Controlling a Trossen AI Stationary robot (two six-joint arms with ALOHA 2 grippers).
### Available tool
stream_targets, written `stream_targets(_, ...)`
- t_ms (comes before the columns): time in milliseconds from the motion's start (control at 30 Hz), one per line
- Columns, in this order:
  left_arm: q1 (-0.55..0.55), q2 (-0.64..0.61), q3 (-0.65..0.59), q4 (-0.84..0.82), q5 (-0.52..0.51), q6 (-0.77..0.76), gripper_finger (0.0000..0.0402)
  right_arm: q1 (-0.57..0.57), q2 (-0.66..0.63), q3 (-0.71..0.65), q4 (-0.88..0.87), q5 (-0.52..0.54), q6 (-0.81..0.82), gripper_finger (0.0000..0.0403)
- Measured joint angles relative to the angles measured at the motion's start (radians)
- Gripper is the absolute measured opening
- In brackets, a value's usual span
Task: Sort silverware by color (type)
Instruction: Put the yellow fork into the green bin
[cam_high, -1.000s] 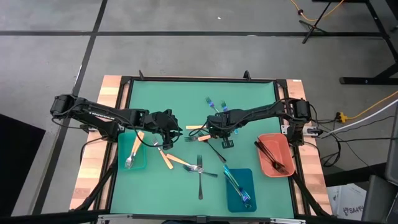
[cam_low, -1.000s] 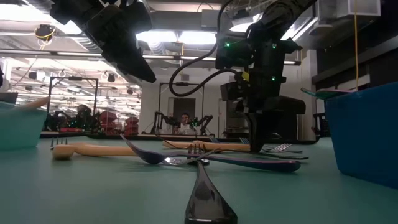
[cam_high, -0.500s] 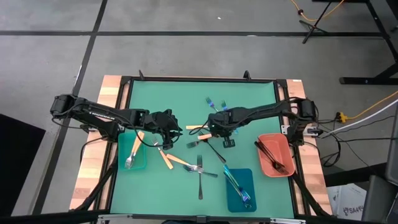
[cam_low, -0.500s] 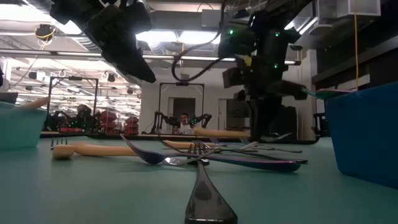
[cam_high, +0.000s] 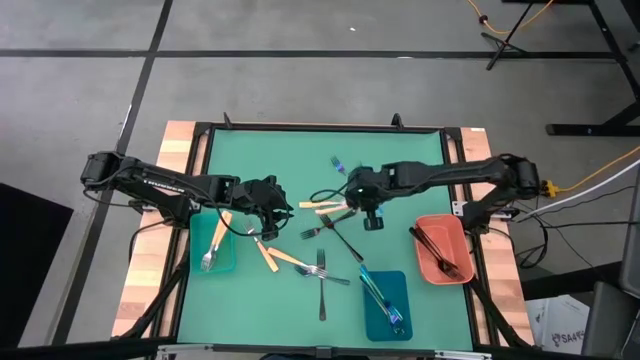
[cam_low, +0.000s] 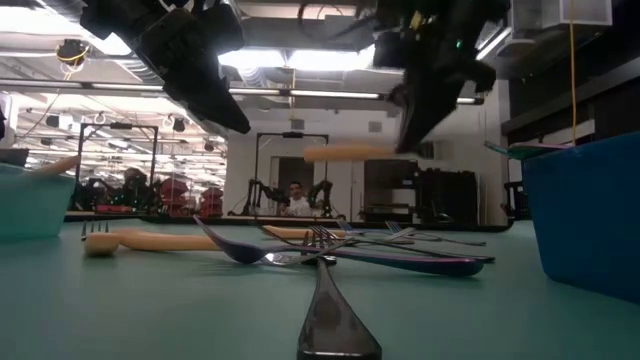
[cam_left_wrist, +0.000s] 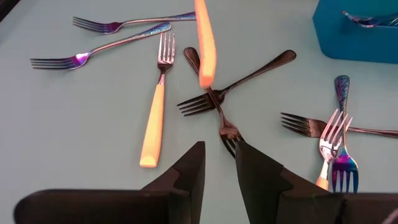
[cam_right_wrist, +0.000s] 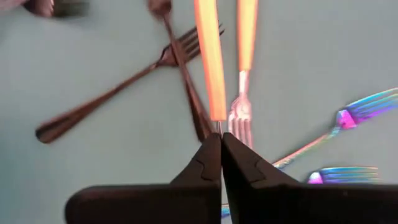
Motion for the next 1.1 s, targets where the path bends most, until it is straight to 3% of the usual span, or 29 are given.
stream_targets(233,0.0,0.0,0.0,0.011,0.0,-0.001,0.0082,0.0,-0.117,0.001,0.049,0.14,0.021,0.0001)
stream_targets(500,0.0,0.0,0.0,0.091,0.0,-0.003,0.0082,0.0,-0.129,0.002,0.343,0.351,0.097,0.0)
stream_targets(800,0.0,0.0,0.0,0.248,-0.023,-0.001,0.0082,0.0,-0.127,0.002,0.554,0.368,0.1,0.0)
stream_targets(1100,0.001,0.0,0.0,0.381,-0.145,0.0,0.0082,0.0,-0.126,0.002,0.625,0.369,0.101,0.0)
